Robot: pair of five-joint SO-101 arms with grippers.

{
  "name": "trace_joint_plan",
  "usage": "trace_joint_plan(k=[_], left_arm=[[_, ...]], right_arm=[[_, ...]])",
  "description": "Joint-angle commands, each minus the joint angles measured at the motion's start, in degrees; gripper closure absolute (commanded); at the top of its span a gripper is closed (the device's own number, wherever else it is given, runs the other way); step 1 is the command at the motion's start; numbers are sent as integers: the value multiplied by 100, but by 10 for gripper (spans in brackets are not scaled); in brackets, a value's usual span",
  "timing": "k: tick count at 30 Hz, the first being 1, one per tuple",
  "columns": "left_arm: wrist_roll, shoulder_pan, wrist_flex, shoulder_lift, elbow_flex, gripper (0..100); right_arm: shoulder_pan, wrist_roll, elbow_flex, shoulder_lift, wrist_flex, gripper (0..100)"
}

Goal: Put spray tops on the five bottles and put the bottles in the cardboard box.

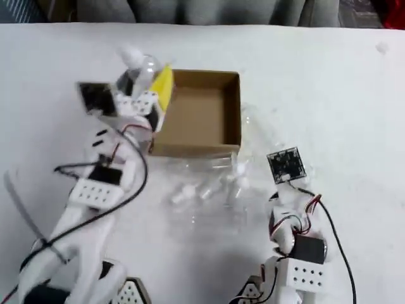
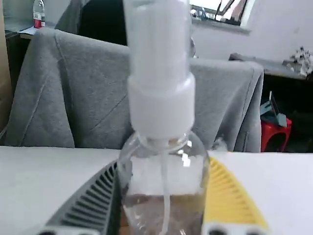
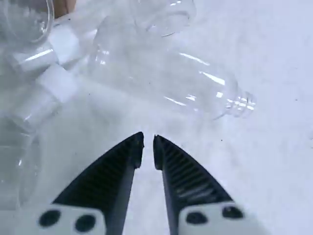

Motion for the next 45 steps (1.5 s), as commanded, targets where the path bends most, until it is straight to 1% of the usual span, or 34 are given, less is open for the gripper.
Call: trace_joint_plan(k=[1, 5, 10, 14, 24, 45], left_arm=[[-352, 171, -229, 954, -1037, 977], [-352, 119, -396, 1886, -1565, 977], [-352, 57, -1380, 2958, -1855, 977], [-352, -22, -1741, 3679, -2127, 977], [-352, -321, -1758, 4787, -2989, 977], [-352, -347, -1767, 6053, -3982, 977]], right_arm=[[40, 62, 9, -31, -110, 981], [40, 132, 35, -31, -119, 979], [40, 290, 44, -31, -119, 981], [22, 325, 44, 4, -119, 981], [13, 334, 105, -31, -119, 981], [4, 343, 132, -31, -119, 981]])
